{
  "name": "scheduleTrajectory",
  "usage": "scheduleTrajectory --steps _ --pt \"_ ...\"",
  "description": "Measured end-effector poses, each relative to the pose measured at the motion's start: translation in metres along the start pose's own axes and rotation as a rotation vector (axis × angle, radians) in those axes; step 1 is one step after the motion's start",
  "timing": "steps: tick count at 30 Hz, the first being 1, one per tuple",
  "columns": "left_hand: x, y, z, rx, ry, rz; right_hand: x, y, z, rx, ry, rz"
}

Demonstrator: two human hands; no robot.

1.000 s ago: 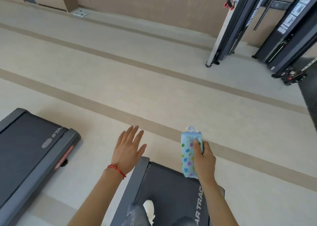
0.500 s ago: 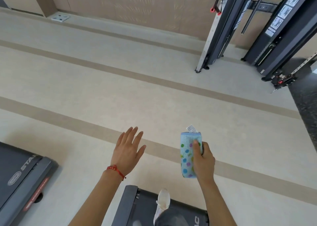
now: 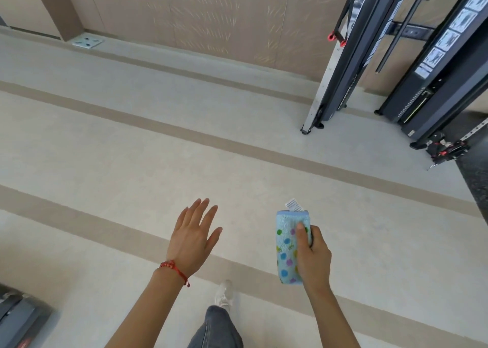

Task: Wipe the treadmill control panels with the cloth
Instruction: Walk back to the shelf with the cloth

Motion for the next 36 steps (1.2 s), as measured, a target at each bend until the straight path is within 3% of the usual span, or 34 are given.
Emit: scheduleTrajectory --steps 9,20,28,36 --pt "0.109 -0.155 -0.153 -0.072 -0.029 -0.081 -0.01 -0.16 -0.179 -0.061 -0.122 0.017" --pt "0.221 -0.277 -0.191 -0.097 -0.128 0.147 0.077 -0.289 -0.337 0.159 -0.089 0.099" --pt "0.31 -0.311 -0.189 -0.158 -0.239 0.472 0.166 -0.34 -0.488 0.489 -0.037 0.27" --pt "0.394 -0.245 -0.136 -0.243 -0.392 0.867 0.227 -0.252 -0.639 0.929 0.048 0.464"
Point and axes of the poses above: each hand's wrist, its own y-axis away from the middle knuckle, its own z-axis out of the back of the hand, x = y × z, the point moved 6 cm from there along -y, towards the middle knuckle, and after that the axes turned 11 degrees about -x, right-handed, at the moved point
